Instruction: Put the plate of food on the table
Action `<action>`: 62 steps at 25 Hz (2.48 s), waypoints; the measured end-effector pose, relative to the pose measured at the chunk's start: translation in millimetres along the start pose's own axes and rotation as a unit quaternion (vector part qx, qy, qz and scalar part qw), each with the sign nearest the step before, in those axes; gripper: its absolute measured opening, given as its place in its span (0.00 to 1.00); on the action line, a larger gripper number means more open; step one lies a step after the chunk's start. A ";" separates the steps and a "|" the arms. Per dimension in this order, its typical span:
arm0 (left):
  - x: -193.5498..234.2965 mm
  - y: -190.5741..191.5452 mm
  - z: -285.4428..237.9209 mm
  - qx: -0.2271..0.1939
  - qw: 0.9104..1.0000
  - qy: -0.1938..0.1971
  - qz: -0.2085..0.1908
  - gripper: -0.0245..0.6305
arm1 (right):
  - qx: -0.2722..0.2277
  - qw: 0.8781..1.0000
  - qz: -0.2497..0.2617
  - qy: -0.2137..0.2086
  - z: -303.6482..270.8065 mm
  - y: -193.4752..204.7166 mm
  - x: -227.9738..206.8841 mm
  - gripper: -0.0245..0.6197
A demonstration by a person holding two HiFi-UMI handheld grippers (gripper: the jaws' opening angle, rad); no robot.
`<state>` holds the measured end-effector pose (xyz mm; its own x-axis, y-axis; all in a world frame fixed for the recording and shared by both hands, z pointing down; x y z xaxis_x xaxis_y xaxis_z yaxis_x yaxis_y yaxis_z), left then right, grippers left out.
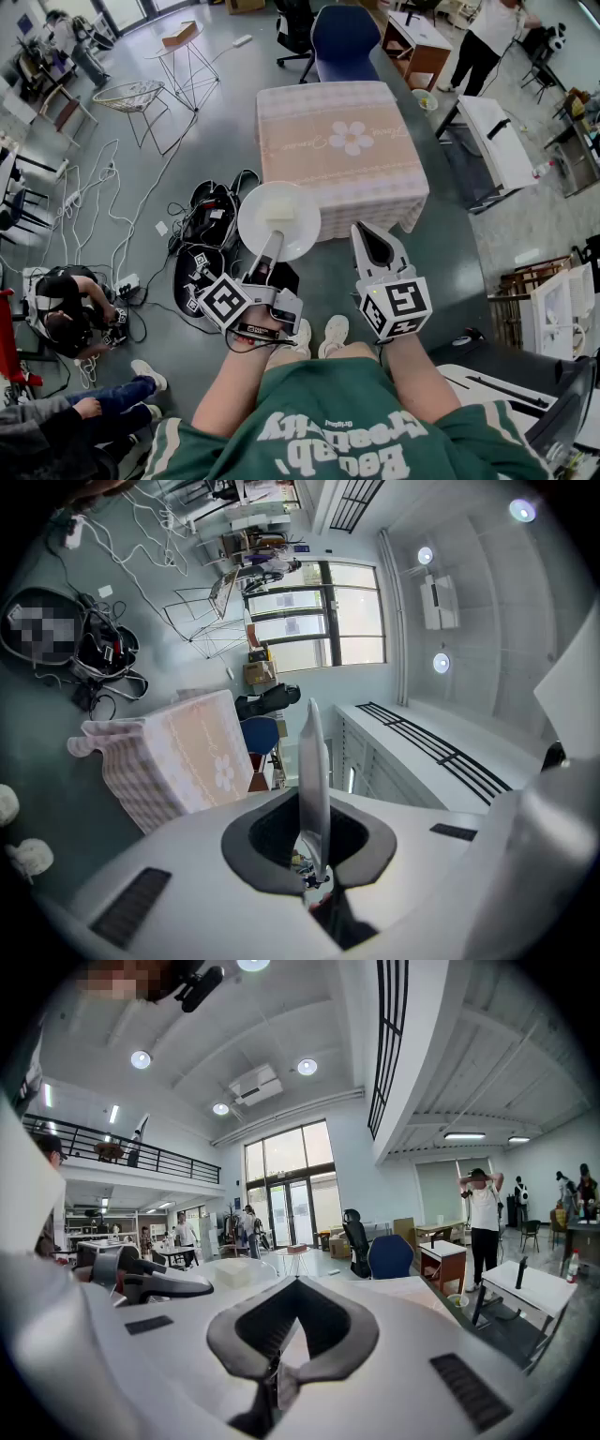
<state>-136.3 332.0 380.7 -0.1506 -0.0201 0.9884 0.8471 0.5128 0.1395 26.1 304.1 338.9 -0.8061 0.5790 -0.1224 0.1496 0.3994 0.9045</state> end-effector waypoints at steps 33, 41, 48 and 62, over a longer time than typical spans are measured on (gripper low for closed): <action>-22.4 49.0 -47.8 -0.032 0.999 0.017 -0.022 0.07 | -0.056 0.997 0.000 -0.056 42.7 12.5 -66.3 0.06; -15.6 57.0 -63.7 -0.020 1.000 0.016 -0.016 0.07 | -0.054 0.998 -0.003 -0.043 45.3 19.0 -80.7 0.06; -23.9 53.2 -90.0 -0.008 1.000 0.024 -0.017 0.07 | -0.058 0.998 0.001 -0.030 43.1 6.3 -95.0 0.06; -4.5 10.7 -163.0 0.014 1.000 0.020 0.001 0.07 | -0.064 0.998 -0.007 -0.005 -6.8 -13.8 -146.7 0.06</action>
<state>-43.5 197.7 387.5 -0.1286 -0.0523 0.9903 0.8328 0.5365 0.1365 138.4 208.9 347.1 -0.8019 0.5810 -0.1391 0.0626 0.3133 0.9476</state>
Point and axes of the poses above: the fingertips, and each gripper's own axes: z backward along the fingers, x to its left, y out of its underside, the point moved 1 cm from there along z, backward along the fingers, and after that the axes turned 13 degrees about x, right-handed, at the moved point
